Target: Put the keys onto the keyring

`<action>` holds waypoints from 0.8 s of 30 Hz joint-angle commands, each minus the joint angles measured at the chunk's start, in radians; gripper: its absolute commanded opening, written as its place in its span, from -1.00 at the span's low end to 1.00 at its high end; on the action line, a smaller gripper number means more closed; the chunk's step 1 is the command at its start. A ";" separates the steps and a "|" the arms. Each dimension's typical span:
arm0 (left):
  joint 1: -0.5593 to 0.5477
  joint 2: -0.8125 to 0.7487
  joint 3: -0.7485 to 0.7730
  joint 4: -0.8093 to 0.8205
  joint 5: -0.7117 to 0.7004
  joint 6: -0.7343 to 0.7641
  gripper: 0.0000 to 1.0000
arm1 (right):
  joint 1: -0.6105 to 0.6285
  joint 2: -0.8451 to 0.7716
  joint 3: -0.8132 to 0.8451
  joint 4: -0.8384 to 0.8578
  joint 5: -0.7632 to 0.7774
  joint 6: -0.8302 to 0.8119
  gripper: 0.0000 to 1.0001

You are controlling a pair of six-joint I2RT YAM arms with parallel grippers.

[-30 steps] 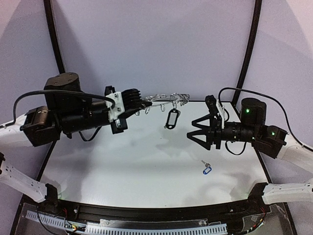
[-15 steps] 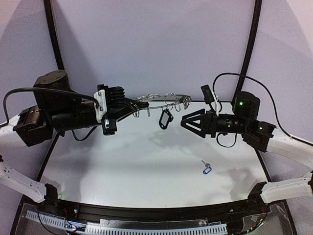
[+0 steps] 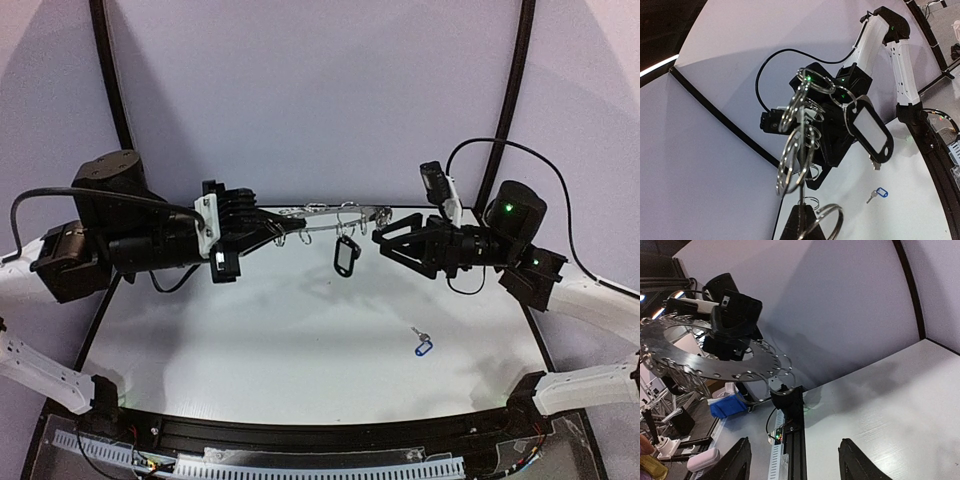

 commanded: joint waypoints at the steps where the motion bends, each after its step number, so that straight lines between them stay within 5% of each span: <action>1: -0.004 -0.014 -0.018 0.063 -0.007 0.000 -0.98 | -0.007 -0.002 0.015 0.093 -0.071 0.011 0.17; 18: -0.004 -0.021 -0.041 0.044 0.077 0.057 -0.98 | -0.007 0.096 0.092 0.173 -0.187 0.162 -0.02; 24: -0.004 -0.023 -0.045 0.045 0.082 0.053 -0.98 | -0.007 0.111 0.080 0.261 -0.246 0.202 -0.25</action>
